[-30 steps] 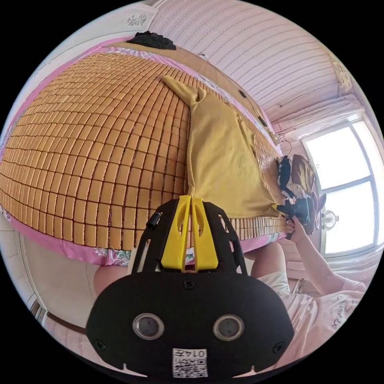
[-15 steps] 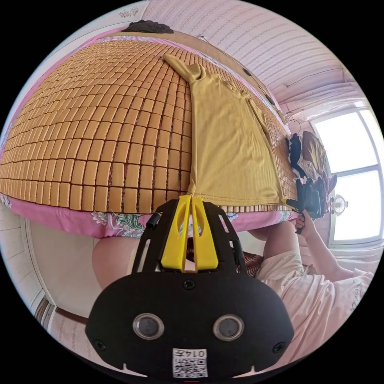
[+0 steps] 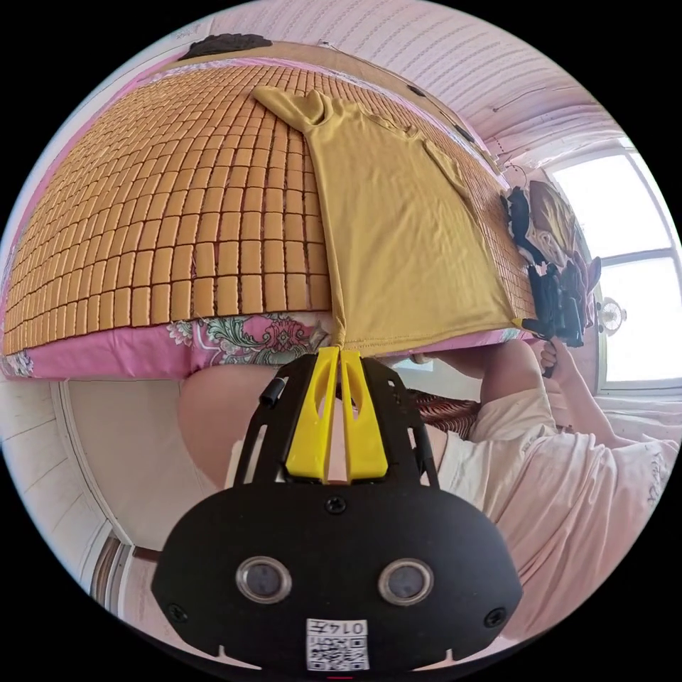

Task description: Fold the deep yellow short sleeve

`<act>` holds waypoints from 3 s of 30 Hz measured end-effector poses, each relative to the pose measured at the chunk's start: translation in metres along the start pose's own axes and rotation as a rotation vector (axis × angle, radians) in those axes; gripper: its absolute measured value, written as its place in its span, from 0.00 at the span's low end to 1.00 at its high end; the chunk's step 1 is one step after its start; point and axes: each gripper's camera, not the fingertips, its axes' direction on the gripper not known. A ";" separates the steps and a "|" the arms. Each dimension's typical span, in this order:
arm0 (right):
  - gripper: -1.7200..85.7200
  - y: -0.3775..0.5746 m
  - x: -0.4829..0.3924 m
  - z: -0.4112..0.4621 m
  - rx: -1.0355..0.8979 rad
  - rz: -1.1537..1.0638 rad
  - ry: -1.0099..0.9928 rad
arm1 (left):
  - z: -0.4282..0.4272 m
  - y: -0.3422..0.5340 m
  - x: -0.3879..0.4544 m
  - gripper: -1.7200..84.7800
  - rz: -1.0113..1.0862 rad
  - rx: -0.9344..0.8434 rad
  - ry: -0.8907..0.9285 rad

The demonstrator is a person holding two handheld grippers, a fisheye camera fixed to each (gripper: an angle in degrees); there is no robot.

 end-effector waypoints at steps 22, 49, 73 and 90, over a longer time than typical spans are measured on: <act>0.14 -0.293 -0.071 -0.023 0.278 -0.118 0.274 | 0.049 -0.248 0.149 0.08 0.392 0.135 0.096; 0.02 -0.063 0.039 -0.097 0.554 -0.164 0.288 | 0.200 -0.464 0.459 0.07 0.776 0.019 0.055; 0.02 -0.052 0.018 -0.051 0.506 -0.173 0.283 | 0.124 -0.356 0.332 0.02 0.640 0.108 0.027; 0.01 -0.142 -0.092 0.003 0.406 -0.052 0.784 | 0.029 -0.144 -0.014 0.01 -0.011 0.371 0.073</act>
